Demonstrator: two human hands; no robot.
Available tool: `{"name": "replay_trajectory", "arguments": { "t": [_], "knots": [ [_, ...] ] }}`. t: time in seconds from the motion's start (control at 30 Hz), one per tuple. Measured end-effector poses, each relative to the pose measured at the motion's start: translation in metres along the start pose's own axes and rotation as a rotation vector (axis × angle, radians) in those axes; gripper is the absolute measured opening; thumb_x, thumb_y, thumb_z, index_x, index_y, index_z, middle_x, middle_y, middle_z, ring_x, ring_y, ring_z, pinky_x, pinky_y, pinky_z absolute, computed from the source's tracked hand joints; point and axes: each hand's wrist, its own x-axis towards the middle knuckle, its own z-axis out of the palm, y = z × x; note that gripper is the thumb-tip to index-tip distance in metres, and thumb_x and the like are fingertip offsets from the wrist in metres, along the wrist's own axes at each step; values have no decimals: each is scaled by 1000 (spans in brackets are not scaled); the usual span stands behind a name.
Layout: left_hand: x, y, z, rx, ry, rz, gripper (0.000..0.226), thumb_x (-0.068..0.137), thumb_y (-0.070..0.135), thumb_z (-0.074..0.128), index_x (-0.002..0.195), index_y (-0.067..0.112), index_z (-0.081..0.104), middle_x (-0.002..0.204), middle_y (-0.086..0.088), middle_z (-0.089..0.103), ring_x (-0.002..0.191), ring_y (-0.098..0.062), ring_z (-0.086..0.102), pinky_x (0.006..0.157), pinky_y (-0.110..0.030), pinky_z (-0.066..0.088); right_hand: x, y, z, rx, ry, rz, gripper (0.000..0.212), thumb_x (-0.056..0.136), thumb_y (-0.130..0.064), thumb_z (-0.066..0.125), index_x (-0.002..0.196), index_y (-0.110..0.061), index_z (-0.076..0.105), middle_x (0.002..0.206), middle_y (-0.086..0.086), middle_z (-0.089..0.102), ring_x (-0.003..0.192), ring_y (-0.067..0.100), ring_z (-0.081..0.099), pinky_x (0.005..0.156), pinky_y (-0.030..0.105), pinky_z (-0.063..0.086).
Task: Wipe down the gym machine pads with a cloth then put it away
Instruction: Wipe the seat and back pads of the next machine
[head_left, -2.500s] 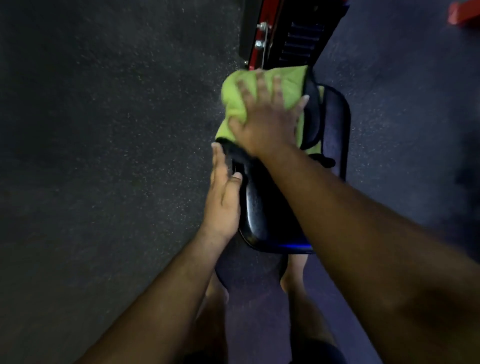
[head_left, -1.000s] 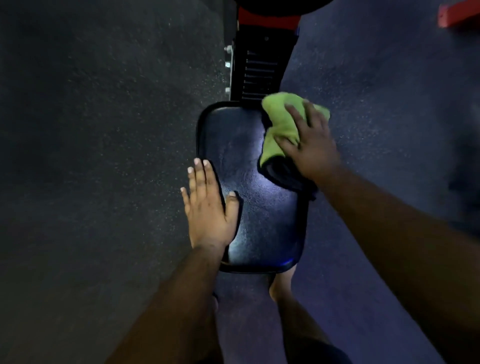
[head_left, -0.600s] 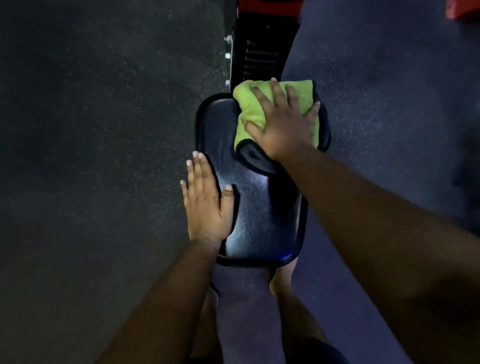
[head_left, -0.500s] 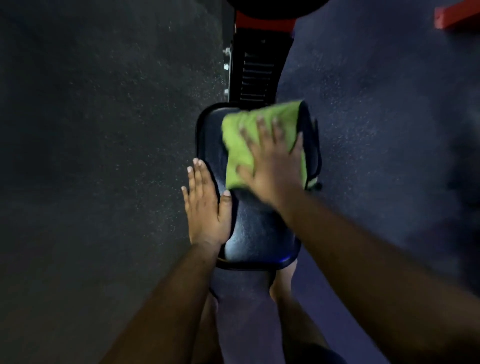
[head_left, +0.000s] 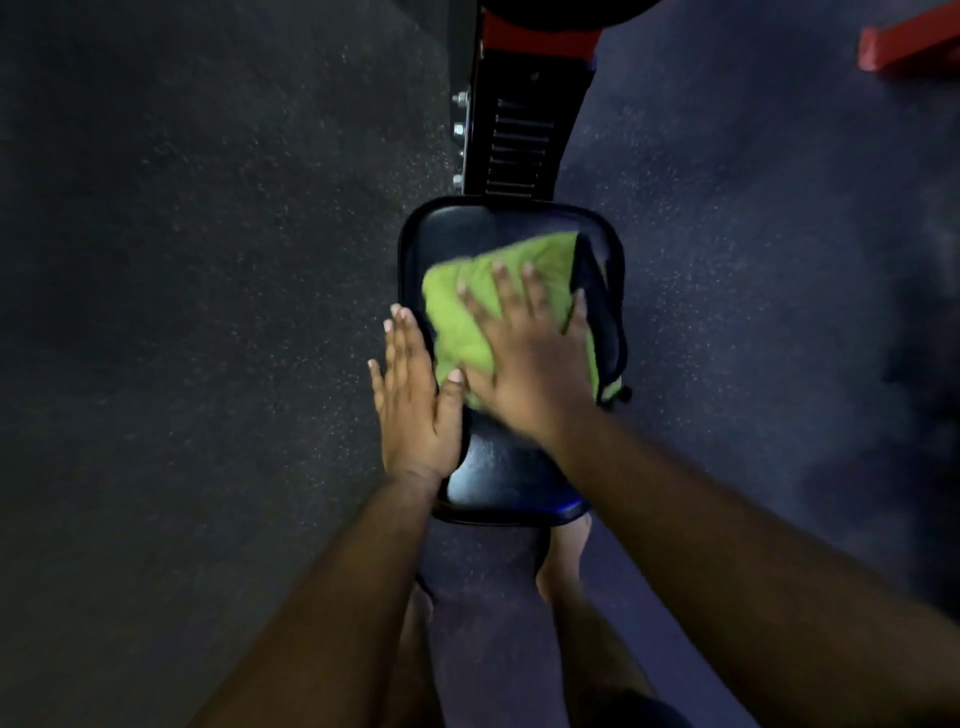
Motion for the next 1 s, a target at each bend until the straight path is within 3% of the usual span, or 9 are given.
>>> {"name": "replay_trajectory", "arguments": {
  "t": [0.1, 0.2, 0.33, 0.47, 0.6, 0.7, 0.83, 0.9, 1.0],
  "knots": [
    [-5, -2, -2, 37, 0, 116, 88, 96, 64, 26, 163, 11, 6, 172, -5, 6, 159, -18, 1, 126, -59, 1, -84, 11, 13, 8, -40, -143, 84, 84, -69, 44, 160, -47, 15, 172, -4, 7, 158, 27, 8, 114, 74, 15],
    [-5, -2, 0, 159, -17, 136, 89, 96, 66, 25, 163, 10, 10, 172, -5, 7, 159, -19, 2, 125, -61, 5, -85, 46, 15, -3, -52, -161, 91, 76, -73, 49, 159, -51, 16, 172, -4, 8, 158, 26, 9, 111, 79, 15],
    [-1, 3, 6, 370, -65, 83, 83, 98, 64, 21, 164, 14, 10, 172, -1, 0, 158, -17, -7, 125, -60, 3, 13, 70, -1, 94, -83, 59, 81, 83, -74, 31, 157, -55, 6, 172, -7, -2, 158, 26, -5, 107, 84, 13],
    [0, 4, 6, 415, -71, 77, 82, 99, 65, 20, 164, 15, 12, 172, 0, -2, 158, -17, -9, 126, -59, 1, 62, 80, -11, 272, 3, 253, 72, 89, -71, 43, 155, -57, 15, 171, -11, 2, 158, 25, 0, 103, 79, 28],
    [1, 3, 4, 311, -76, 82, 80, 100, 61, 20, 164, 15, 7, 172, 2, -2, 158, -15, -10, 125, -60, 1, 3, 51, -1, 434, 51, 508, 75, 92, -68, 45, 156, -56, 10, 171, -9, -2, 157, 26, 2, 102, 72, 39],
    [0, 0, -1, 161, -68, 83, 77, 101, 56, 22, 164, 16, 6, 172, 0, -2, 158, -14, -8, 125, -59, 2, -83, 7, 14, 293, -11, 472, 78, 91, -67, 39, 160, -48, 9, 172, 1, 2, 156, 34, 8, 99, 69, 44],
    [-1, -7, -4, -12, -48, 69, 73, 101, 49, 26, 163, 16, 5, 172, 1, -3, 158, -12, -6, 126, -55, -1, -100, -10, 19, 91, -86, 267, 84, 86, -68, 35, 162, -41, 11, 172, 5, 8, 157, 37, 8, 106, 78, 27],
    [-3, -11, -3, -62, -41, 76, 72, 101, 45, 28, 163, 17, 6, 171, 3, -3, 158, -11, -3, 127, -53, 0, -45, 7, 13, 16, -69, 179, 80, 91, -70, 24, 161, -42, 1, 172, 3, 3, 157, 35, 3, 107, 82, 18],
    [-2, -13, -1, -146, 5, 74, 71, 103, 45, 28, 163, 14, 8, 172, 3, -2, 158, -10, 1, 128, -49, 4, 54, 8, -1, 54, -28, 289, 77, 95, -73, 24, 160, -43, -3, 172, -1, -6, 158, 33, -4, 108, 84, 8]
  ]
}}
